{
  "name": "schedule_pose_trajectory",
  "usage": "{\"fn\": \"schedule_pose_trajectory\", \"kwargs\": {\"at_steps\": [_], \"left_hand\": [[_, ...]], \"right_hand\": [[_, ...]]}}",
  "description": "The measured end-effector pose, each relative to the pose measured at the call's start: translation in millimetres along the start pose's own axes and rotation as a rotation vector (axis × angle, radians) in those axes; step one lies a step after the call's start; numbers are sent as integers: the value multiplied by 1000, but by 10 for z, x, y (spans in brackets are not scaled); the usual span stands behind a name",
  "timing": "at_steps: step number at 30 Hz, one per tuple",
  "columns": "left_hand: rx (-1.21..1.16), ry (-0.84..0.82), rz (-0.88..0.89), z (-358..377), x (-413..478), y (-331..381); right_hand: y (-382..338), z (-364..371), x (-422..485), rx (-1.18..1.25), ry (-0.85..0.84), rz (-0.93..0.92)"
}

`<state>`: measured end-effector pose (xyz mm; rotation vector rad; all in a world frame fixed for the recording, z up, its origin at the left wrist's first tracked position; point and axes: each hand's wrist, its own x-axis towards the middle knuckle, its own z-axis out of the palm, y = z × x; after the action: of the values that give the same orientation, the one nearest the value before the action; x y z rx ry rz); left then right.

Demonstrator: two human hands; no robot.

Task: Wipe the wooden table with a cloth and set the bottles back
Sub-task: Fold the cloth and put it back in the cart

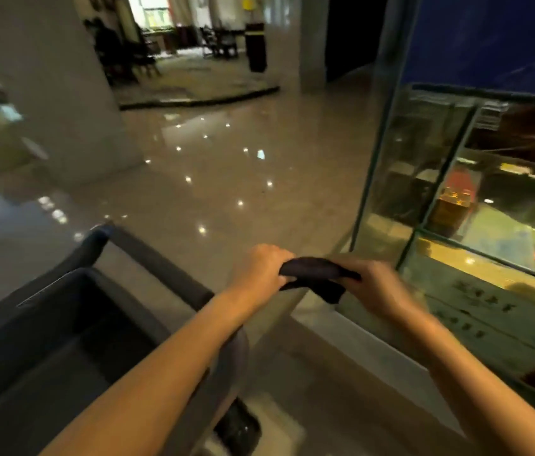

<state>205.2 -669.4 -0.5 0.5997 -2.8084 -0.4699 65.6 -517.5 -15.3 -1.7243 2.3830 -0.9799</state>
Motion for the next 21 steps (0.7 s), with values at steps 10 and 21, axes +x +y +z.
{"fn": "schedule_pose_trajectory", "kwargs": {"at_steps": [10, 21], "left_hand": [[16, 263, -290, -963, -1425, -1074], [39, 129, -744, -735, -3171, -2031]], "right_hand": [[-1584, 797, 637, 104, -122, -395], [-2738, 2411, 448, 208, -606, -600]]}}
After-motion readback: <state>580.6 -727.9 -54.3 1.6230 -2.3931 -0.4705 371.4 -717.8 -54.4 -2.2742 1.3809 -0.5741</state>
